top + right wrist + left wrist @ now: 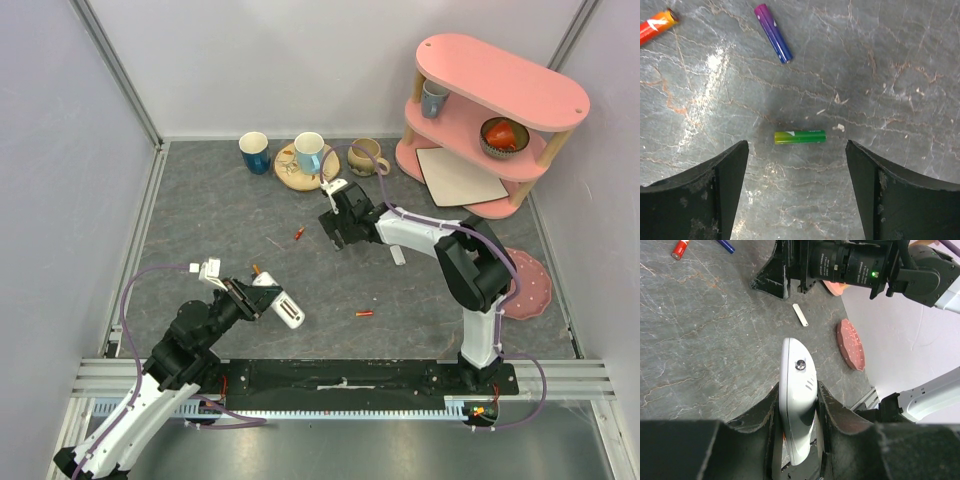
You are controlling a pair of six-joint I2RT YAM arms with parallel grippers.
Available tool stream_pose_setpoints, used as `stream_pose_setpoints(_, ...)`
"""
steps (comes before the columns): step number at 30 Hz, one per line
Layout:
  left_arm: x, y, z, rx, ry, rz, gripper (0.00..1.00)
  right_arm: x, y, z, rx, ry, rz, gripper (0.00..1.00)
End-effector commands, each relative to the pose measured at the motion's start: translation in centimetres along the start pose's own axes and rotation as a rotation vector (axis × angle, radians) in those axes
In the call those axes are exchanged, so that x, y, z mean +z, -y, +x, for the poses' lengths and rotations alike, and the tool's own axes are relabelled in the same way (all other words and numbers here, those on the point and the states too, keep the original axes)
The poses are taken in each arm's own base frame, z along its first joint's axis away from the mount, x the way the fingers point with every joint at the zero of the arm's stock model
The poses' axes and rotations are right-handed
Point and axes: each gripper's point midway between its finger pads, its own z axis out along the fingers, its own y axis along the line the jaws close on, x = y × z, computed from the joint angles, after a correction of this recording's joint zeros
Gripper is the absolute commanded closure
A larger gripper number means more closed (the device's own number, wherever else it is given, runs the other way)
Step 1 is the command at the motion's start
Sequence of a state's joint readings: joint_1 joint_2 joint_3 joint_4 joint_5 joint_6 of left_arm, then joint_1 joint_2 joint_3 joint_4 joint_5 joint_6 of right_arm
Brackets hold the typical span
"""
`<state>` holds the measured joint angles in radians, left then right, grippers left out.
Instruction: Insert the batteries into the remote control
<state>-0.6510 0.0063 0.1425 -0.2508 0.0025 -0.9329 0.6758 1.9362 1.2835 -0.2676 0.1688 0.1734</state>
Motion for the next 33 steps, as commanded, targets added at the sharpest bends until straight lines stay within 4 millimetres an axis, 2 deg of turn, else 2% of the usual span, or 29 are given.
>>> stream_pose_setpoints(1,-1.0,2.9,-2.2,-0.001,0.074,0.097,0.98,0.6,-0.1,-2.6,-0.055,0.044,-0.028,0.14)
stream_pose_setpoints(12,-0.8,2.5,-2.6,0.003,0.098,0.080,0.98,2.2,0.9,-1.7,-0.013,0.001,-0.071,0.23)
stream_pose_setpoints(20,-0.6,2.3,-2.4,-0.001,0.097,0.079,0.98,2.3,0.5,-0.9,-0.003,-0.014,-0.102,0.26)
stream_pose_setpoints(33,-0.6,2.3,-2.2,-0.007,0.089,0.085,0.98,1.9,0.5,1.5,0.007,-0.045,-0.106,0.31)
